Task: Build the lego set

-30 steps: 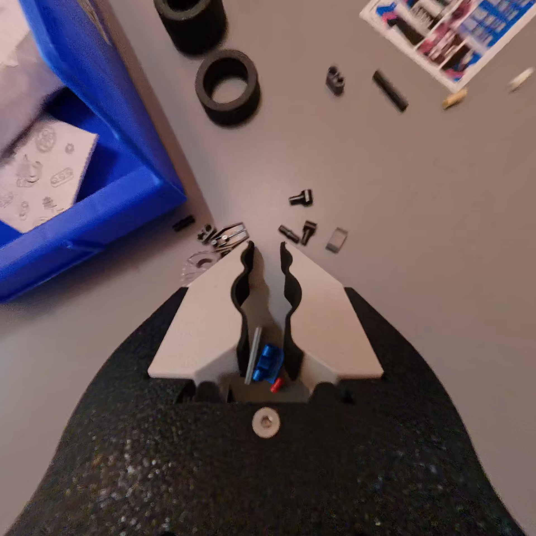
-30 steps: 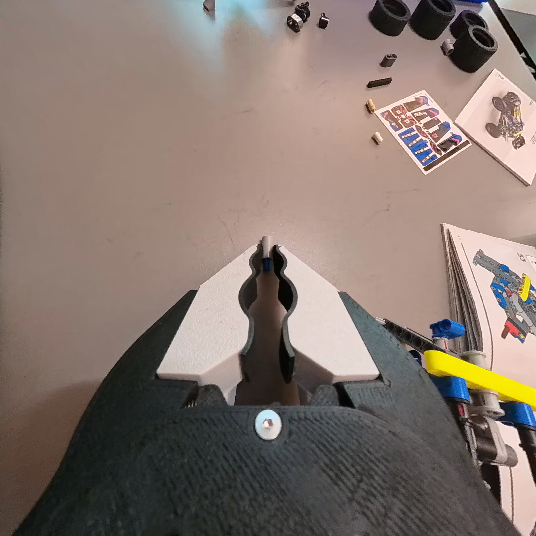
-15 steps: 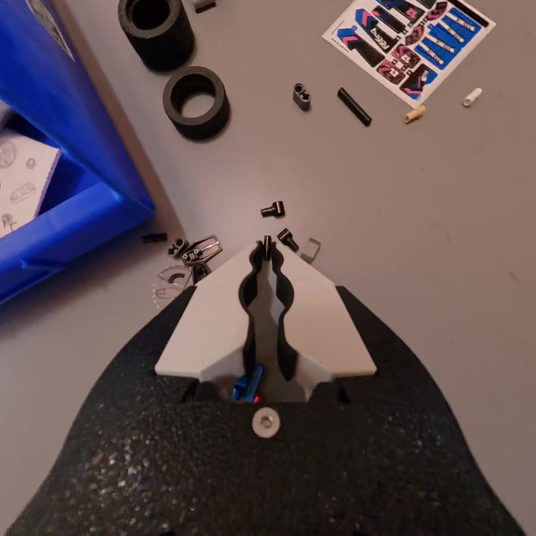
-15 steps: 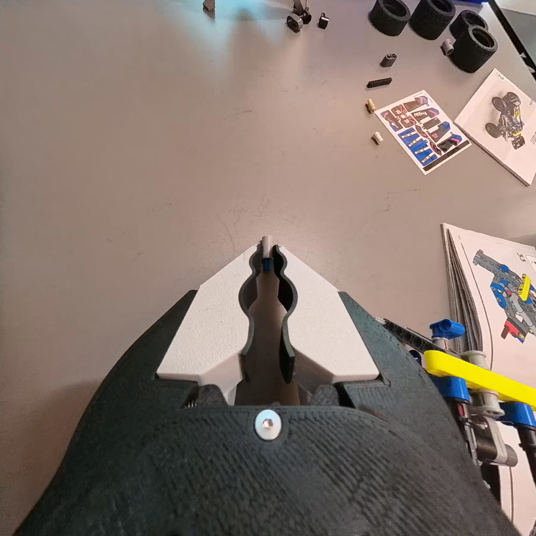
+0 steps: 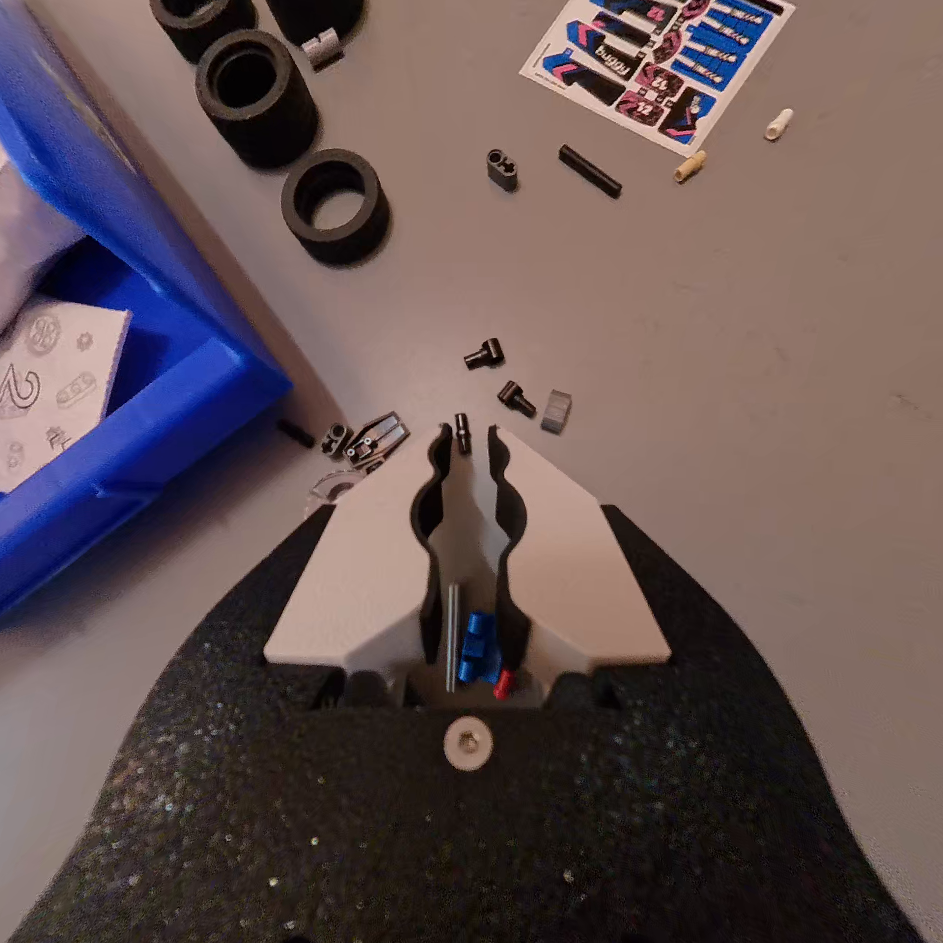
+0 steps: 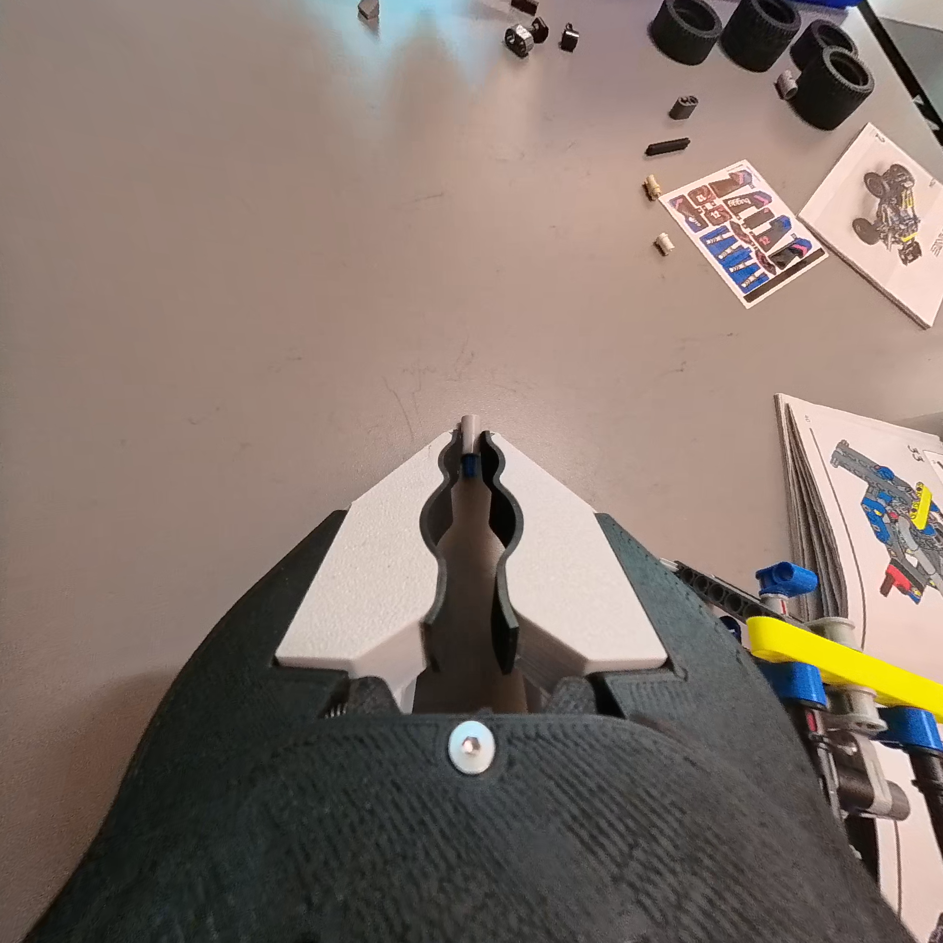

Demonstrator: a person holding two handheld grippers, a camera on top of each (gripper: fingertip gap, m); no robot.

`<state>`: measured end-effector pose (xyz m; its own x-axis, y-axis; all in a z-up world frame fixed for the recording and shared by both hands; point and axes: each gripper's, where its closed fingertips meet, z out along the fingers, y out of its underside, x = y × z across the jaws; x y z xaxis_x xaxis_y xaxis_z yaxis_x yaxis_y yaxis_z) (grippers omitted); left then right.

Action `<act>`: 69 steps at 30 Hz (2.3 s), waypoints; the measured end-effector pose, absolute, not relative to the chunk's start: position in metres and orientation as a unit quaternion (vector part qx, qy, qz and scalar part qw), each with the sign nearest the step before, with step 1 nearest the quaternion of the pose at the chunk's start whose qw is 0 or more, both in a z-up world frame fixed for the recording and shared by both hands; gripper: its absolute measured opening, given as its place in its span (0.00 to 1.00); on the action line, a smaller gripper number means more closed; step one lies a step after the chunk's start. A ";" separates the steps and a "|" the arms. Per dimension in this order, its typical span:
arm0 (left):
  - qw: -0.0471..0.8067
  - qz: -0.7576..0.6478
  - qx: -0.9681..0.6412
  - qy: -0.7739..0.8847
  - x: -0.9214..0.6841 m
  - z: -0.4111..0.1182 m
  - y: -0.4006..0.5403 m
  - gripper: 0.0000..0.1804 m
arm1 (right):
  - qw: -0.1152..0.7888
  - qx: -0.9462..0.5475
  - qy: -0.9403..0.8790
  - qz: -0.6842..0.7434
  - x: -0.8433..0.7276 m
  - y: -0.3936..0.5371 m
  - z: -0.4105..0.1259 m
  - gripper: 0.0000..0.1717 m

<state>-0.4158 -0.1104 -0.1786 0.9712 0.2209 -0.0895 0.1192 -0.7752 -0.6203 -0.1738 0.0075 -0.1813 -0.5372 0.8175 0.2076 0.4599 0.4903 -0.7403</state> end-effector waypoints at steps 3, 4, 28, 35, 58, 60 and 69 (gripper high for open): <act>0.319 0.076 -0.938 -0.112 -0.422 -0.186 -0.110 0.03 | 0.279 -0.391 -0.816 0.320 -0.174 0.008 -0.181 0.04; 0.319 0.062 -0.938 -0.122 -0.420 -0.186 -0.109 0.01 | 0.277 -0.391 -0.817 0.321 -0.174 0.007 -0.181 0.03; 0.341 -0.112 -0.863 0.356 -0.182 -0.185 -0.007 0.06 | 0.255 -0.408 -0.810 0.335 -0.173 0.008 -0.181 0.06; 0.345 -0.133 -0.866 0.338 -0.182 -0.185 -0.009 0.09 | 0.224 -0.430 -0.801 0.350 -0.171 0.007 -0.182 0.05; 0.377 -0.135 -0.839 0.369 -0.177 -0.184 -0.001 0.01 | 0.209 -0.392 -0.827 0.344 -0.173 0.000 -0.183 0.04; 0.380 -0.123 -0.832 0.384 -0.177 -0.184 -0.001 0.01 | 0.217 -0.376 -0.845 0.313 -0.173 -0.001 -0.183 0.03; 0.372 -0.145 -0.844 0.358 -0.178 -0.185 -0.001 0.01 | 0.232 -0.285 -0.903 0.224 -0.177 -0.001 -0.183 0.03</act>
